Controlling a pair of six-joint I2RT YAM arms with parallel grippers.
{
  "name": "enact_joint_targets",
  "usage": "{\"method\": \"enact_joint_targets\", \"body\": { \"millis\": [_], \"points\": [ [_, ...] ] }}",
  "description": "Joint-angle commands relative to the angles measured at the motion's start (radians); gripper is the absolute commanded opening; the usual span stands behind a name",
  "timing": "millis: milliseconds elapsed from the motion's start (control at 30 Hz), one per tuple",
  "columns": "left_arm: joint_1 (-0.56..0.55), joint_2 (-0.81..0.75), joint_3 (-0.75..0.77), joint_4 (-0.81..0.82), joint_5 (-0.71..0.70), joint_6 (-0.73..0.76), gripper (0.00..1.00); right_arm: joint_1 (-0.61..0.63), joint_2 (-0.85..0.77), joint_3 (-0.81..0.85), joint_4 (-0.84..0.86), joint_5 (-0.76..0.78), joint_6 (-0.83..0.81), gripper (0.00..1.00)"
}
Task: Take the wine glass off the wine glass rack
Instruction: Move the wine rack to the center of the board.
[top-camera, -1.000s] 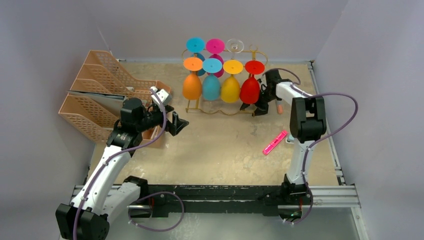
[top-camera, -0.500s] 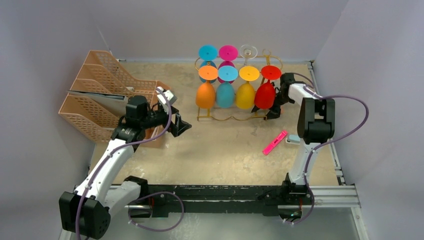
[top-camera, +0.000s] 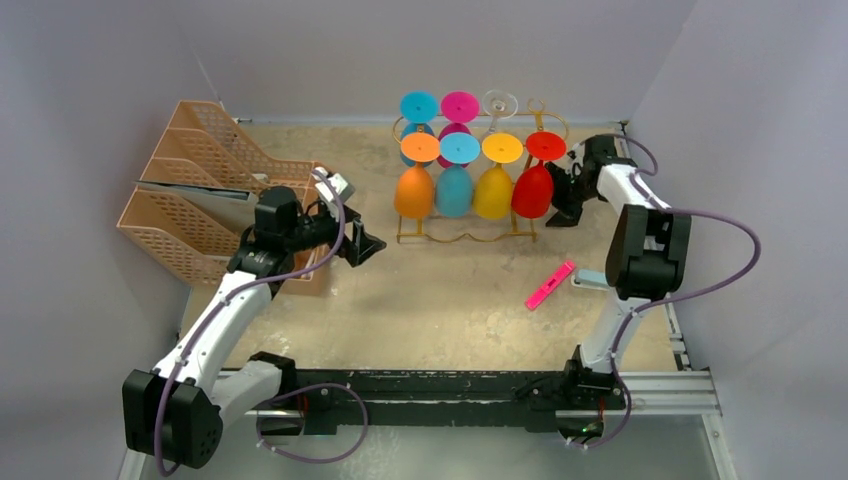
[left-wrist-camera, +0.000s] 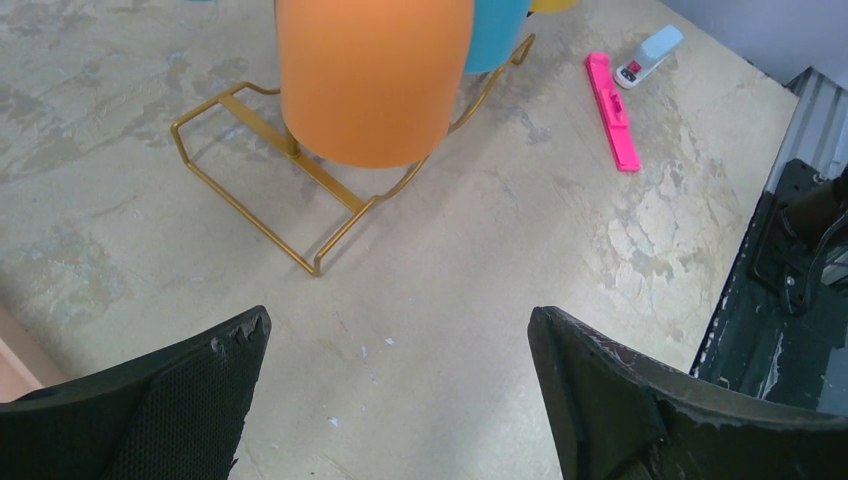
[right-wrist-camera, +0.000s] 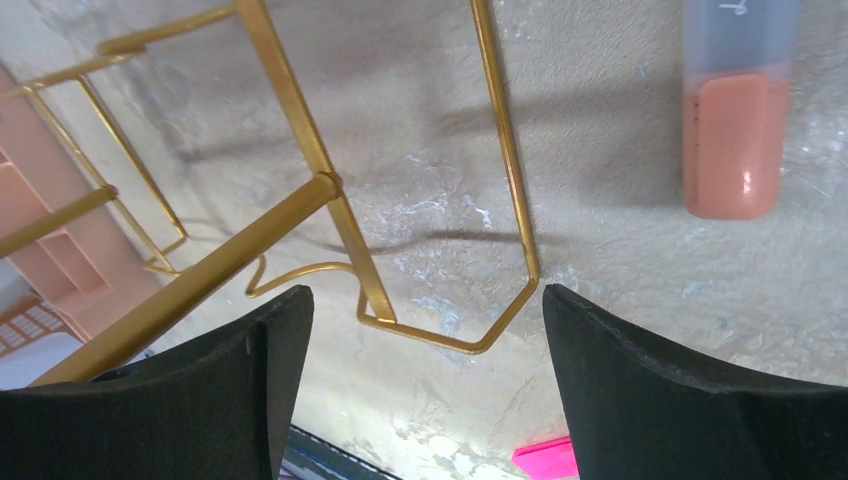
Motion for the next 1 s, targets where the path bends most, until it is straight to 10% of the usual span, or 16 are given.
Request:
{"method": "enact_joint_targets", "body": {
  "millis": [0, 467, 800, 967],
  "points": [
    [-0.001, -0.008, 0.059, 0.087, -0.004, -0.07, 1.0, -0.013, -0.074, 0.0, 0.017, 0.032, 0.08, 0.87],
    [-0.001, -0.164, 0.242, 0.094, 0.012, -0.266, 1.0, -0.042, -0.414, -0.112, -0.269, 0.389, 0.17, 0.97],
    [-0.001, -0.375, 0.061, -0.009, -0.333, -0.394, 1.0, -0.042, -0.757, -0.29, -0.138, 0.456, 0.248, 0.99],
    [-0.001, -0.336, 0.101, -0.095, -0.273, -0.315, 1.0, -0.042, -0.838, -0.305, -0.089, 0.476, 0.24, 0.99]
  ]
}}
